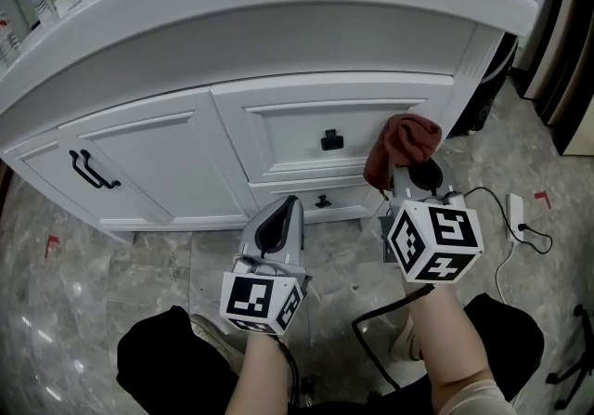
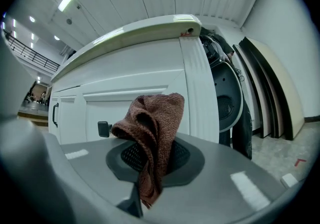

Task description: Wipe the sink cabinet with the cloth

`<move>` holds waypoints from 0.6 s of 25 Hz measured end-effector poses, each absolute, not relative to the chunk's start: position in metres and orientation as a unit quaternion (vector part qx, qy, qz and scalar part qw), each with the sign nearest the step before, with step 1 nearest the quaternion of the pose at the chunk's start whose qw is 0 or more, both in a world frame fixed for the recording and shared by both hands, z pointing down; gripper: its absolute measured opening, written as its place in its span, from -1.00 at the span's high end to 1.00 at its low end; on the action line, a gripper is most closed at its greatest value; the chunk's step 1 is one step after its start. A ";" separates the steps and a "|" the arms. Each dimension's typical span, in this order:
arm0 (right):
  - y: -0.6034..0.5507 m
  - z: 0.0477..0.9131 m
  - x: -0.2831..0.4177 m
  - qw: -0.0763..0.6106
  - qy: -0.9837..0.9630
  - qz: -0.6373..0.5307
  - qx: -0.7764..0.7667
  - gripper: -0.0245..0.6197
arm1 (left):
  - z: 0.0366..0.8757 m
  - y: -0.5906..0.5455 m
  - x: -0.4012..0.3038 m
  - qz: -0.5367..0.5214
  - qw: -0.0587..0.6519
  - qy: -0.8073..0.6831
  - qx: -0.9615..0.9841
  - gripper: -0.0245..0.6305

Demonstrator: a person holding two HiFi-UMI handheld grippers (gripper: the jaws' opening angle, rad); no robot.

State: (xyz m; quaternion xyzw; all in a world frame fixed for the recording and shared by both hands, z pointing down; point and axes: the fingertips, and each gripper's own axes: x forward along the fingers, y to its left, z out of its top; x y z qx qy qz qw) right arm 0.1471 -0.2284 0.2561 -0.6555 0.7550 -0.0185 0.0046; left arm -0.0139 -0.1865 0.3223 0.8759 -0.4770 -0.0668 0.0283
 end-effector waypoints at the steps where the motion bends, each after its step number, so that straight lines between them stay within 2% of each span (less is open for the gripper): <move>1: -0.227 0.255 0.151 0.004 0.754 -0.016 -0.657 0.69 | 0.323 -0.186 -0.011 -0.065 0.027 -0.475 0.877 0.93; 9: -0.219 0.261 0.198 0.009 0.723 -0.034 -0.689 0.69 | 0.319 -0.183 -0.002 -0.059 0.016 -0.470 0.880 0.93; 15: -0.213 0.285 0.147 -0.004 0.767 -0.048 -0.640 0.69 | 0.322 -0.185 -0.021 -0.046 0.009 -0.490 0.871 0.93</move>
